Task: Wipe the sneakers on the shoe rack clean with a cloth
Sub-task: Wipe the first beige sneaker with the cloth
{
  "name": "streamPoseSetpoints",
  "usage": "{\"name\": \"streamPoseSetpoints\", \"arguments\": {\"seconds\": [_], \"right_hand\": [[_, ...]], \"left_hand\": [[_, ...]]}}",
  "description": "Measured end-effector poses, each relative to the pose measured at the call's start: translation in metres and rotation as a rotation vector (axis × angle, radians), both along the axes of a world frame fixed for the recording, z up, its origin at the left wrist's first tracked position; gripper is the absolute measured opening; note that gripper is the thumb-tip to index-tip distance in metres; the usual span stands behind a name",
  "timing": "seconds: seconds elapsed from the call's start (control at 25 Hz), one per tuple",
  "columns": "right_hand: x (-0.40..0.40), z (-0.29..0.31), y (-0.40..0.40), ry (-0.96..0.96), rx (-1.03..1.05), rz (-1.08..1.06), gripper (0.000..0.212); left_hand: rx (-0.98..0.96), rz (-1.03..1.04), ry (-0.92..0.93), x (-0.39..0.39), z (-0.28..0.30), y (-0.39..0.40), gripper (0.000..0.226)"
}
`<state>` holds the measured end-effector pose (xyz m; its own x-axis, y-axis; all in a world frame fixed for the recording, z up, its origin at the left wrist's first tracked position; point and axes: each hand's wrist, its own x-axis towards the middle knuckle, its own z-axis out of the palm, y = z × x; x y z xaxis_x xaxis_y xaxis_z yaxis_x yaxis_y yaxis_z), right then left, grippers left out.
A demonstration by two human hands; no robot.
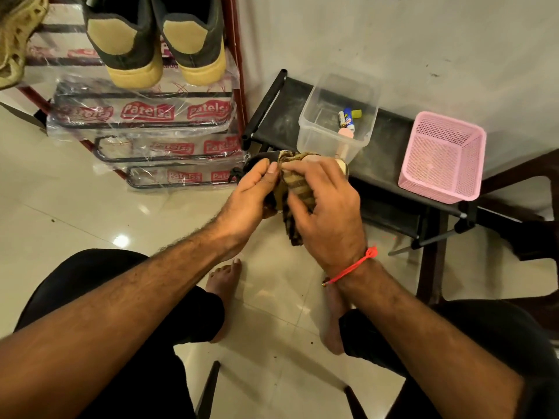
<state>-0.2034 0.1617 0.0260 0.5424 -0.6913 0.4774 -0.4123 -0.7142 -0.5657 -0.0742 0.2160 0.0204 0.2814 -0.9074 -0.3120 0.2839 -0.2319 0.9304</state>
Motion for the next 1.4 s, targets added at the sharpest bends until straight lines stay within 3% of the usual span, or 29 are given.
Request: {"name": "streamPoseSetpoints", "arguments": {"seconds": [0.08,0.2,0.32,0.48,0.64,0.72,0.8,0.92,1.08,1.2,1.32,1.4], "right_hand": [[-0.004,-0.001,-0.016,0.028,-0.019,-0.022,0.033],[-0.007,-0.001,-0.033,0.034,0.025,-0.097,0.032],[-0.003,-0.002,-0.001,-0.004,0.033,0.060,0.033],[-0.006,-0.004,-0.022,-0.007,-0.006,-0.066,0.030],[0.001,0.001,-0.002,0.050,0.009,0.055,0.031],[-0.003,0.005,-0.020,0.095,0.049,-0.028,0.028],[-0.012,0.006,-0.042,0.148,0.144,-0.112,0.024],[-0.031,0.007,-0.057,0.036,0.393,-0.155,0.021],[-0.030,0.001,-0.053,-0.092,0.697,0.081,0.025],[-0.014,0.005,-0.033,-0.093,0.518,0.270,0.029],[-0.004,0.010,-0.003,0.028,0.124,0.462,0.035],[-0.007,0.004,-0.017,0.091,0.032,0.436,0.037]], "left_hand": [[-0.003,0.016,0.015,0.001,0.000,-0.001,0.029],[0.014,-0.012,-0.066,-0.001,-0.004,0.000,0.047],[-0.021,0.027,-0.027,0.004,-0.004,0.000,0.031],[-0.004,0.036,-0.016,0.007,-0.005,-0.001,0.031],[-0.002,0.040,-0.007,0.007,-0.005,0.000,0.029],[-0.009,0.012,-0.037,0.009,-0.005,0.000,0.030],[-0.004,-0.007,-0.110,0.010,-0.004,0.000,0.026],[0.041,0.104,-0.210,0.021,0.001,-0.005,0.022],[0.097,0.300,-0.095,0.038,0.007,-0.008,0.020],[0.096,0.294,-0.100,0.033,0.001,-0.007,0.022],[0.011,0.248,-0.186,0.036,-0.005,-0.004,0.044],[-0.052,0.215,-0.170,0.040,-0.004,-0.003,0.045]]}}
